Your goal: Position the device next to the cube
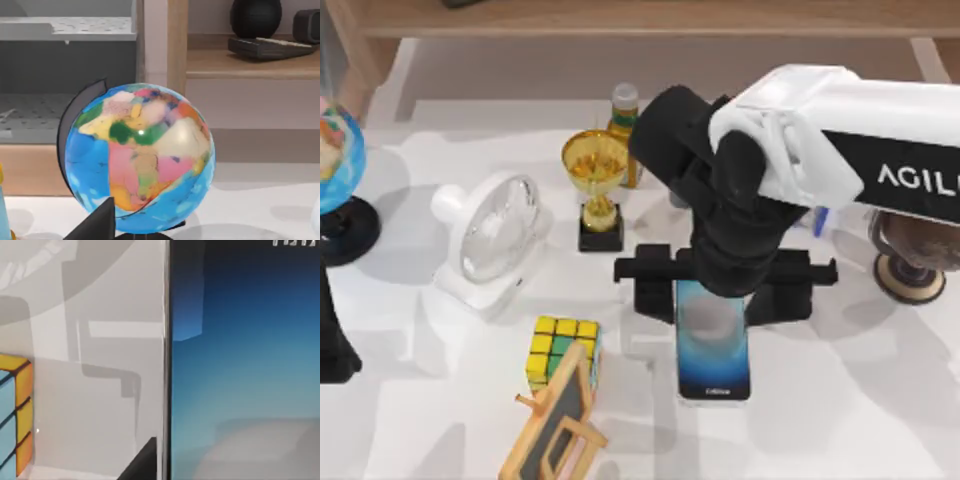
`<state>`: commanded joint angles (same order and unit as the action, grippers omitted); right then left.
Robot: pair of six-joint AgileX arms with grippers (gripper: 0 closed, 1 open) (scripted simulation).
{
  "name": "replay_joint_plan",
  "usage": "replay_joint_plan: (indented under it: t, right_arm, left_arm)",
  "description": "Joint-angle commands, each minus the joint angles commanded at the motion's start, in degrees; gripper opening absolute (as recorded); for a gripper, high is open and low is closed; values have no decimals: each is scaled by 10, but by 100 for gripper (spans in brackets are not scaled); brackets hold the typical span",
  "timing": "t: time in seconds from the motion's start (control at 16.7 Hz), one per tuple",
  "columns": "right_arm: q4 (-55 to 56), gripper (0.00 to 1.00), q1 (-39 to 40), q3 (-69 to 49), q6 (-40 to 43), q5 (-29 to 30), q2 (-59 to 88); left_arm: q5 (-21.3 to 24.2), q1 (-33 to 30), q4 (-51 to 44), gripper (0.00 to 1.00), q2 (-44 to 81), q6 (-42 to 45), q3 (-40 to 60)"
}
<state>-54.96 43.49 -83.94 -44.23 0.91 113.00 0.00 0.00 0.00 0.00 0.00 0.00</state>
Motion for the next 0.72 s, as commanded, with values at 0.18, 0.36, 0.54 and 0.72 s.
replay_joint_plan:
  t: [0.18,0.36,0.54,0.72]
  right_arm:
    - [15,0,0,14,0,1,10]
    - [25,0,0,31,-1,1,25]
    - [27,0,0,42,-1,2,36]
    - [27,0,0,42,-1,2,36]
  left_arm:
    - [0,0,0,100,0,0,0]
    - [0,0,0,100,0,0,0]
    - [0,0,0,100,0,0,0]
    - [0,0,0,100,0,0,0]
